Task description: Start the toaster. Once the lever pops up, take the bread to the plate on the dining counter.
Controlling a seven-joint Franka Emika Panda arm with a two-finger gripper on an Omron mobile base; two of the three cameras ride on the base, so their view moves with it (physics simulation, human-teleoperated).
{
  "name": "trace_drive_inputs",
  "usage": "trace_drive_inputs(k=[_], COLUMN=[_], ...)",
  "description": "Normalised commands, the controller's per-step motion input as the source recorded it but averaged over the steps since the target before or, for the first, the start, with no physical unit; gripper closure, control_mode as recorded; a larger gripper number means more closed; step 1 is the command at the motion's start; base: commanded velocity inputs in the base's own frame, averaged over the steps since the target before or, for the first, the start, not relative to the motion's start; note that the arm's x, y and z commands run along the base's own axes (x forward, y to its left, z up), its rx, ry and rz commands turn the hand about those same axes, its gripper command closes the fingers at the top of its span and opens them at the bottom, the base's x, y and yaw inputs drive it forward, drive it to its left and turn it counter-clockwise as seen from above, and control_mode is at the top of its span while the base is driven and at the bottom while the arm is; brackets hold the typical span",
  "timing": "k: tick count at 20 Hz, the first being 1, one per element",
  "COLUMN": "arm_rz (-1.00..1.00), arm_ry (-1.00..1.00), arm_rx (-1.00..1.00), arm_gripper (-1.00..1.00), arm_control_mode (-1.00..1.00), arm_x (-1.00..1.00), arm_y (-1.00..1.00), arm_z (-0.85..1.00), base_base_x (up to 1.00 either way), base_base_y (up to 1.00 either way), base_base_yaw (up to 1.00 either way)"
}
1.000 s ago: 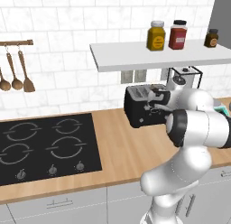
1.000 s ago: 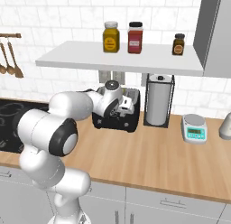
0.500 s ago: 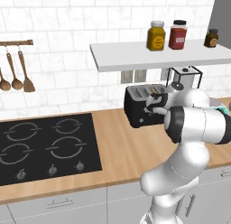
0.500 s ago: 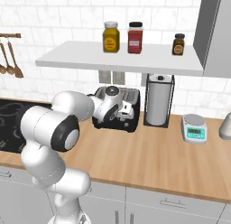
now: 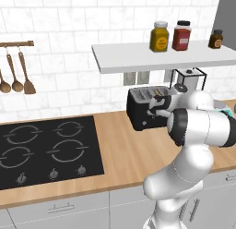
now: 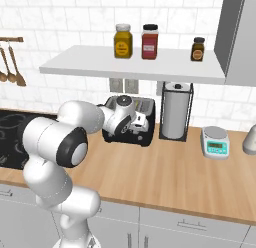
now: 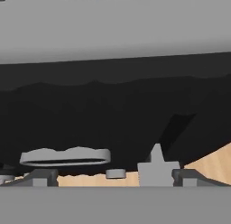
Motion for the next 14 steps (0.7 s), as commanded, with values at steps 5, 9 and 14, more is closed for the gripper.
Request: trace_drive_inputs(k=[5,9,14], arm_rz=[0.00,0.00,0.00], arm_ry=[0.00,0.00,0.00], arm_rx=[0.00,0.00,0.00], arm_gripper=[-1.00,-1.00,-1.00], arm_control_mode=[-1.00,-1.00,-1.00], arm_x=[-0.15,-0.18,-0.14], arm_y=[0.00,0.00,0.00], arm_z=[-0.31,-0.21,-0.08], base_base_x=[0.00,0.00,0.00], base_base_y=[0.00,0.00,0.00], base_base_yaw=[0.00,0.00,0.00])
